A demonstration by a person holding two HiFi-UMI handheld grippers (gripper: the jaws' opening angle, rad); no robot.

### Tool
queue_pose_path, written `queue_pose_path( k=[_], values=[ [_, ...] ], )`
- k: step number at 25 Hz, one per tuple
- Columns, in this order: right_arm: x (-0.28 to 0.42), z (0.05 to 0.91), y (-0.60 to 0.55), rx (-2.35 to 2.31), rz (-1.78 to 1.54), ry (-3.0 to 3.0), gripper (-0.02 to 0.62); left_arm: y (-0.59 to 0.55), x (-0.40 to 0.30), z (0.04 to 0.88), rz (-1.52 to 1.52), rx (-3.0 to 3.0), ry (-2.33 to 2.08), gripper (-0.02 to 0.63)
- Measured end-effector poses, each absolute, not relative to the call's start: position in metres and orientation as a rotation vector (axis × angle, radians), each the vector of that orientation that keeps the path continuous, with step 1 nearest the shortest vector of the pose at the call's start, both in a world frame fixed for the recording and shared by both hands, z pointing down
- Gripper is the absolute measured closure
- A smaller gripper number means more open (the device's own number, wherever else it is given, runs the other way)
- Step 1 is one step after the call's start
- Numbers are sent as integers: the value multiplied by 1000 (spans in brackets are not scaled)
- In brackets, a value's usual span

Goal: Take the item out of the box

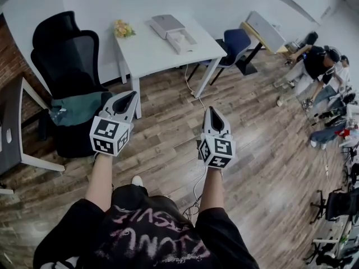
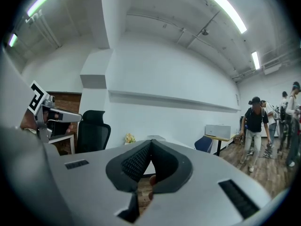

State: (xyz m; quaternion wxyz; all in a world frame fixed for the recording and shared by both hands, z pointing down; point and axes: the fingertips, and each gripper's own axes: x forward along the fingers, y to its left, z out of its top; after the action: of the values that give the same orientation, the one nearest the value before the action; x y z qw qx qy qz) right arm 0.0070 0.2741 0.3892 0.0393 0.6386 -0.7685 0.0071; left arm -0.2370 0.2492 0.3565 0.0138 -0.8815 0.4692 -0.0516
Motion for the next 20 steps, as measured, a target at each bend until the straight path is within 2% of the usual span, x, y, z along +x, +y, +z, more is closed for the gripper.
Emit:
queue_pose_path(
  k=[20],
  values=[
    [-41, 381, 208, 2021, 14, -2298, 586, 174, -271, 351, -156, -2794, 1327, 604]
  ],
)
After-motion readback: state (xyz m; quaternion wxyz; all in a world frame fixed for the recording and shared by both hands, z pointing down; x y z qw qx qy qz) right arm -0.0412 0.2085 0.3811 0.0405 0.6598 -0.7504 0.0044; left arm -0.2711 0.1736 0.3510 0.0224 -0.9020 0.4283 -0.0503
